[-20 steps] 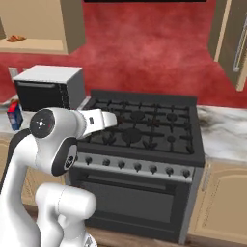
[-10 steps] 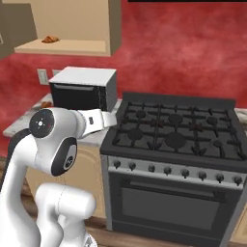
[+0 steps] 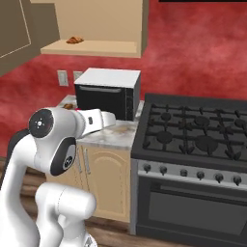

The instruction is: Pick the canned food and boxed food from the counter and place them in the cabinets closest to them.

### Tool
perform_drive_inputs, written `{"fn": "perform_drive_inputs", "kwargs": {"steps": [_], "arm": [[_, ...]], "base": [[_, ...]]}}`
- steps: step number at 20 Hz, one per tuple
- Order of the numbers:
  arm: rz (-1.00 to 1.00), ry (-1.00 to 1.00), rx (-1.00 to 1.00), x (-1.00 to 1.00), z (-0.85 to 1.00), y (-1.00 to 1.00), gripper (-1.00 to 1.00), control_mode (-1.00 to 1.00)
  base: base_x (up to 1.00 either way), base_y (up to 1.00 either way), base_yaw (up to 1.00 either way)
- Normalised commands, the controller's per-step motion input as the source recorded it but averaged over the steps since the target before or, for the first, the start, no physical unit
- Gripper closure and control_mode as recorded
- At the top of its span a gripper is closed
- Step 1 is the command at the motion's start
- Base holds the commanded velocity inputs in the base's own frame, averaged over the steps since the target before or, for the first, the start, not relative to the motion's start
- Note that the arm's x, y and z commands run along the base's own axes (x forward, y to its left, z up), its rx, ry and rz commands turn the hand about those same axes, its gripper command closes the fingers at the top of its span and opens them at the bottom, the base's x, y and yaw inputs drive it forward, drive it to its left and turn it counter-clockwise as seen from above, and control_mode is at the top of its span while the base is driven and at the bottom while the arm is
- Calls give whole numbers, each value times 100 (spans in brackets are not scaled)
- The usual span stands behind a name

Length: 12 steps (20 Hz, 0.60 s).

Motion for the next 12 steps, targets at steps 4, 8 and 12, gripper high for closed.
{"fn": "perform_drive_inputs", "kwargs": {"steps": [4, 8, 12], "arm": [[0, 0, 0, 0, 0, 0, -100, 100], [0, 0, 0, 0, 0, 0, -100, 100], [0, 0, 0, 0, 0, 0, -100, 100]], "base": [[0, 2, 0], [4, 0, 0], [26, 2, 0]]}}
